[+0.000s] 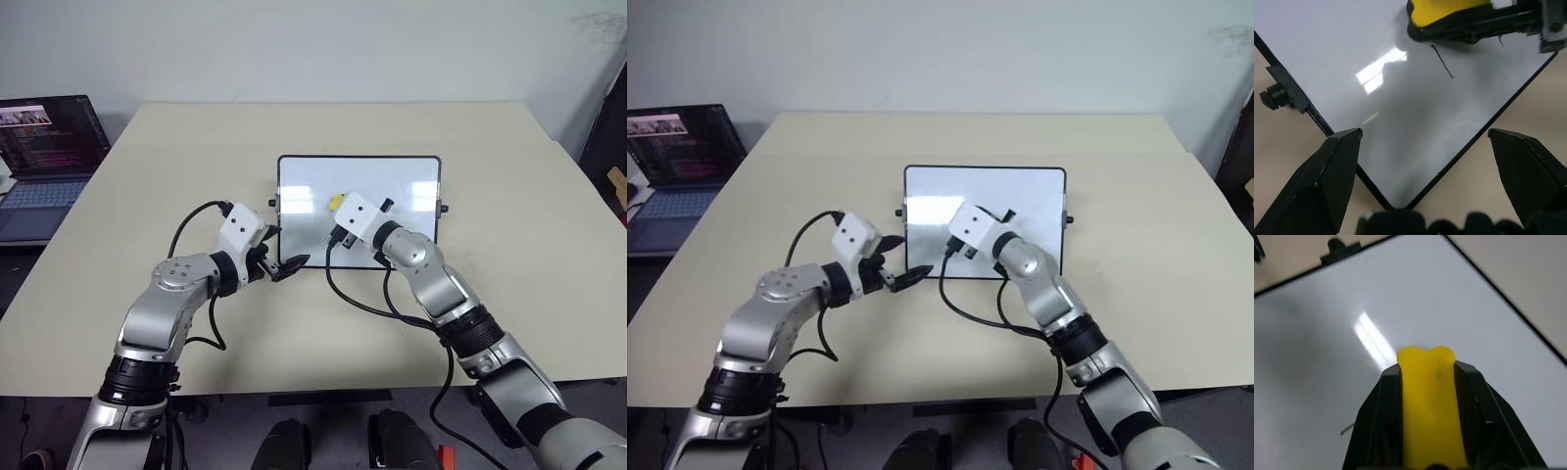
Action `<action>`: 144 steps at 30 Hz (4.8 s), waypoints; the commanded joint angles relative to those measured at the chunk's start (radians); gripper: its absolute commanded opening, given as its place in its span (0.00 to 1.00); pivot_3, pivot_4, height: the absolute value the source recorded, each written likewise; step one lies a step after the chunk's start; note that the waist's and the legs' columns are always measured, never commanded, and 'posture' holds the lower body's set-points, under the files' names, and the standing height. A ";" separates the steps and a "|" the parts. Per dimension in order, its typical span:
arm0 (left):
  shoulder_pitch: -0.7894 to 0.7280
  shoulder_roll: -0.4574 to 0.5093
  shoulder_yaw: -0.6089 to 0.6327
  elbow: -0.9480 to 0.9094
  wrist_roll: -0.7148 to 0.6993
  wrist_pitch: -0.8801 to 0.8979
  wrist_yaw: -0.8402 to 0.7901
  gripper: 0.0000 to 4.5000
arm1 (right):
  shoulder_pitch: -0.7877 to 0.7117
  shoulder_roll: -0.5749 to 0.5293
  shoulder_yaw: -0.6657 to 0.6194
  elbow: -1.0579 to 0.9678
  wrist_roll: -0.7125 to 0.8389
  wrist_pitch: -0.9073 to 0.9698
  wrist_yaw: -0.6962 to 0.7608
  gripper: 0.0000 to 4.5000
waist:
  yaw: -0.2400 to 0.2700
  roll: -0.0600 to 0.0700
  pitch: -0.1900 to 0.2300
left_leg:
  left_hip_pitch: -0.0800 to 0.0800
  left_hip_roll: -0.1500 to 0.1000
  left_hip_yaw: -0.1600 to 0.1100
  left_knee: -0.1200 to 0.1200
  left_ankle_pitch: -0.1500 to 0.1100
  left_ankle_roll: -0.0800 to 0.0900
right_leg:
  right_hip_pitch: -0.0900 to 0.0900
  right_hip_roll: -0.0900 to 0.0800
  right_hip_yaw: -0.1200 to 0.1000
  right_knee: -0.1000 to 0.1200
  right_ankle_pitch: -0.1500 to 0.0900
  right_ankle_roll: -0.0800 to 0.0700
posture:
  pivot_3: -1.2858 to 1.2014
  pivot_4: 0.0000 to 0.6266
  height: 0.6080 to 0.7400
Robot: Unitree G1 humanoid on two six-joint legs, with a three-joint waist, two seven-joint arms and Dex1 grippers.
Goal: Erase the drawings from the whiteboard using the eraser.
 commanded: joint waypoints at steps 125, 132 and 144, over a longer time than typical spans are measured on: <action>0.008 -0.028 -0.081 0.070 0.021 -0.171 -0.101 1.00 | 0.333 -0.098 -0.163 -0.244 -0.059 0.091 -0.162 0.24 | 0.001 -0.001 0.000 | 0.019 -0.001 -0.001 0.001 -0.001 0.004 | 0.019 0.003 0.000 0.004 0.000 0.000 | 0.52 0.24 1.00; 0.032 -0.019 -0.093 0.057 0.019 -0.175 -0.138 1.00 | 0.316 -0.092 -0.182 -0.245 -0.052 0.104 -0.148 0.24 | 0.003 -0.001 0.000 | 0.018 -0.001 -0.001 0.001 -0.001 0.005 | 0.018 0.002 0.000 0.004 0.000 0.000 | 0.52 0.24 1.00; 0.017 -0.029 -0.094 0.066 0.023 -0.178 -0.137 1.00 | 0.371 -0.109 -0.058 -0.278 -0.083 0.157 0.009 0.24 | -0.003 -0.003 -0.001 | 0.019 0.000 0.000 0.001 -0.001 0.005 | 0.018 0.003 0.000 0.004 0.000 0.000 | 0.52 0.24 1.00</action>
